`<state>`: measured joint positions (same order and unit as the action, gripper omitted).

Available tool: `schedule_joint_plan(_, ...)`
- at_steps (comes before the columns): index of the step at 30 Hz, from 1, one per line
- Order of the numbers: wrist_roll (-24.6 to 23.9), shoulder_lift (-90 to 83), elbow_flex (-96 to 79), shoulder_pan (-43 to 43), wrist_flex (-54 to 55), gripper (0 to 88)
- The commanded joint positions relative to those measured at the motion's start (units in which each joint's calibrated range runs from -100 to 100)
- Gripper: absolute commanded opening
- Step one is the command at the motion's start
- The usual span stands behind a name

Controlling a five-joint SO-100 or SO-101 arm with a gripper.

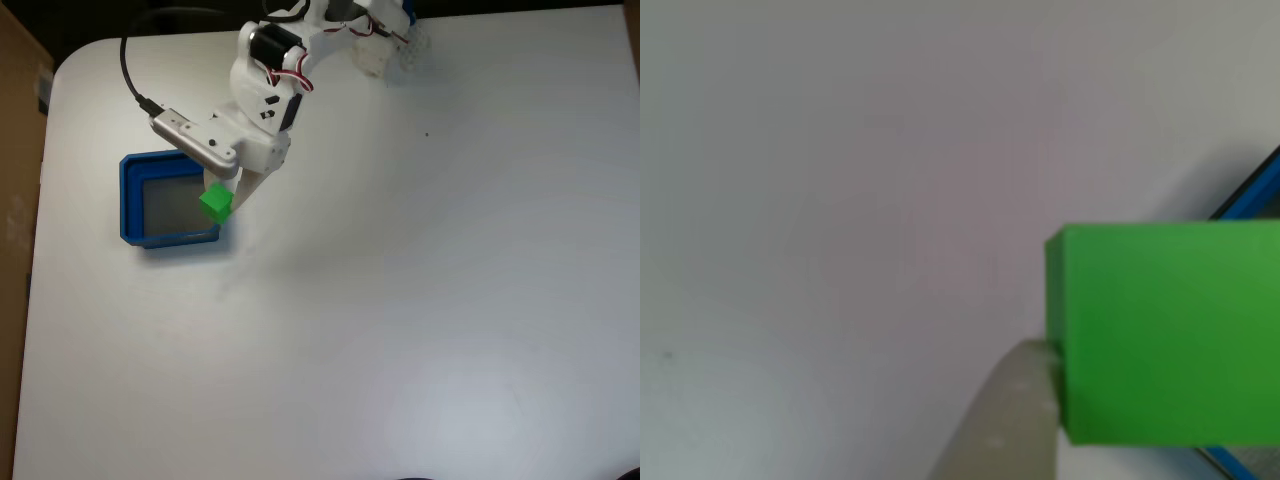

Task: Pick up green cube and drop it in the blue box

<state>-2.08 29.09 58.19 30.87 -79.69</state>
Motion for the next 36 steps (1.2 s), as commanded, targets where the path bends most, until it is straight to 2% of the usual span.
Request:
schedule_joint_plan(1,0.05,-4.31,3.15,3.45,0.3,0.6)
schedule_joint_plan(7,0.05,-1.13,3.15,7.21,0.46,0.7)
schedule_joint_plan(23,0.05,9.65,3.33,10.32,0.79,0.7)
schedule_joint_plan(30,0.05,11.32,3.24,11.11,6.72,0.7)
schedule_joint_plan(36,-0.2,12.41,3.15,11.26,7.14,0.7)
